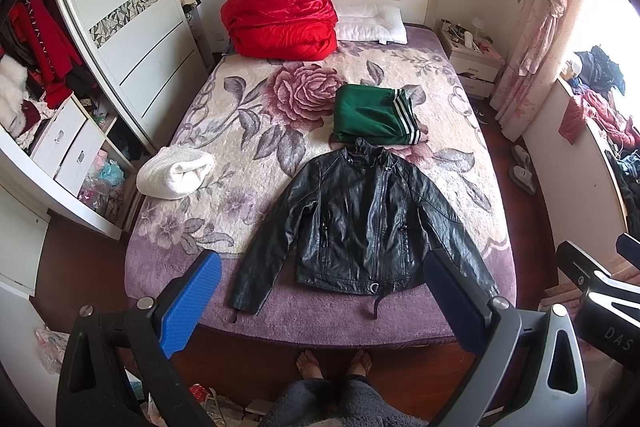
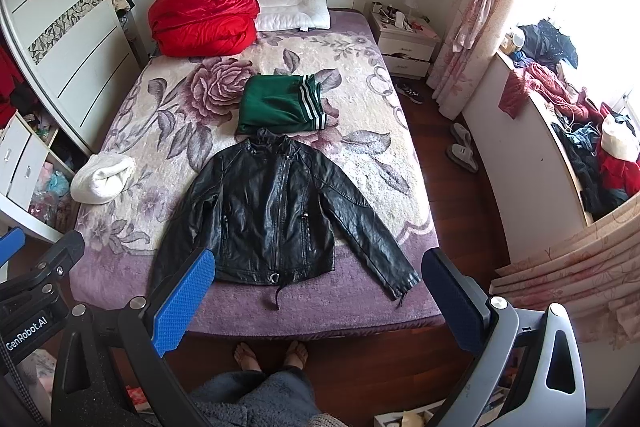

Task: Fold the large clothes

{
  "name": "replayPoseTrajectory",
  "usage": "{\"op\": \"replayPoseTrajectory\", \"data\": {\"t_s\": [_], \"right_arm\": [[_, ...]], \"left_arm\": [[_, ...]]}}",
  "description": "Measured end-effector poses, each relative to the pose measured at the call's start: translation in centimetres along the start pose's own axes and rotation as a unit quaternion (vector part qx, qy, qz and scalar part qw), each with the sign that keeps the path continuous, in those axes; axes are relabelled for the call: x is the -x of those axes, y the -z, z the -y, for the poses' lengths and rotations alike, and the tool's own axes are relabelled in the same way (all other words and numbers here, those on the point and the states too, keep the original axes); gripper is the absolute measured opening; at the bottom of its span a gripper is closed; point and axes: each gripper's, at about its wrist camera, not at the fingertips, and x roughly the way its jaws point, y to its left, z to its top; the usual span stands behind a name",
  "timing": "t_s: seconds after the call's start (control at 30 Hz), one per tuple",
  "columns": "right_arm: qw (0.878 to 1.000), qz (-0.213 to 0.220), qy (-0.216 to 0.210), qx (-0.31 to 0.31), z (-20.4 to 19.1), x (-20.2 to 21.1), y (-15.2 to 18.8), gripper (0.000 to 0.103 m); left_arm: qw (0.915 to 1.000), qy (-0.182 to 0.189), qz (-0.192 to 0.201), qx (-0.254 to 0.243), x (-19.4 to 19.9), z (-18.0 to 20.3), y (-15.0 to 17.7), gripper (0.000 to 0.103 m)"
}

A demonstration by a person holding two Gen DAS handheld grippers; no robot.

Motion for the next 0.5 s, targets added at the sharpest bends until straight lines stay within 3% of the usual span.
{"op": "replayPoseTrajectory", "data": {"t_s": [0.5], "right_arm": [[1.0,0.0,0.001,0.0,-0.37,-0.03,-0.45,0.103]], "left_arm": [[1.0,-0.001,0.001,0.001,0.06,-0.5,0.34,0.103]]}}
